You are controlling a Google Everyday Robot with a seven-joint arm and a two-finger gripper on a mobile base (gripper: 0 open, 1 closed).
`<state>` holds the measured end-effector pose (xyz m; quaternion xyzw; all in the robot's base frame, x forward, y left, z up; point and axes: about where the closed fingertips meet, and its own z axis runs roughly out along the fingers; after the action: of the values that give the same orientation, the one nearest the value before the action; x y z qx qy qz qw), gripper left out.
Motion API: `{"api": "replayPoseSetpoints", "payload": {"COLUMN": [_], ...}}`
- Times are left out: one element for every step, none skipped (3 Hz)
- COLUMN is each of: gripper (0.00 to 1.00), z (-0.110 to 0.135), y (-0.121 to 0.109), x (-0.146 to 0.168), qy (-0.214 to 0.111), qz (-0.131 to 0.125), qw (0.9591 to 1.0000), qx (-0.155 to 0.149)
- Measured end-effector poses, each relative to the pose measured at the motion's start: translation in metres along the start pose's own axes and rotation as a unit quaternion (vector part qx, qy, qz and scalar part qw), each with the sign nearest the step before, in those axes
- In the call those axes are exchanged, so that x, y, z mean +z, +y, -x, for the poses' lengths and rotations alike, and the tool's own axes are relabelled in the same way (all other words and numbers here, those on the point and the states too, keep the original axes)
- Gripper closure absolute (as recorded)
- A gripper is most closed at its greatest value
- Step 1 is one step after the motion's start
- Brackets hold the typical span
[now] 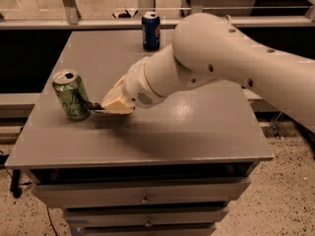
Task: Move rxbar chocolate near green can
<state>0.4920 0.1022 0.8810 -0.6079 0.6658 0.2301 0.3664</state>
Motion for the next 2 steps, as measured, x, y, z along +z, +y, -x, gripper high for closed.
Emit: {"api": "replayPoseSetpoints", "payload": {"gripper": [0.35,0.12], "z": [-0.0005,-0.0018], "y": [0.0039,0.0070], "x": [0.0095,0.0143], "qy": [0.001,0.003], "qz": [0.004,0.006], "qw": [1.0000,1.0000], "qx": [0.003,0.005]}}
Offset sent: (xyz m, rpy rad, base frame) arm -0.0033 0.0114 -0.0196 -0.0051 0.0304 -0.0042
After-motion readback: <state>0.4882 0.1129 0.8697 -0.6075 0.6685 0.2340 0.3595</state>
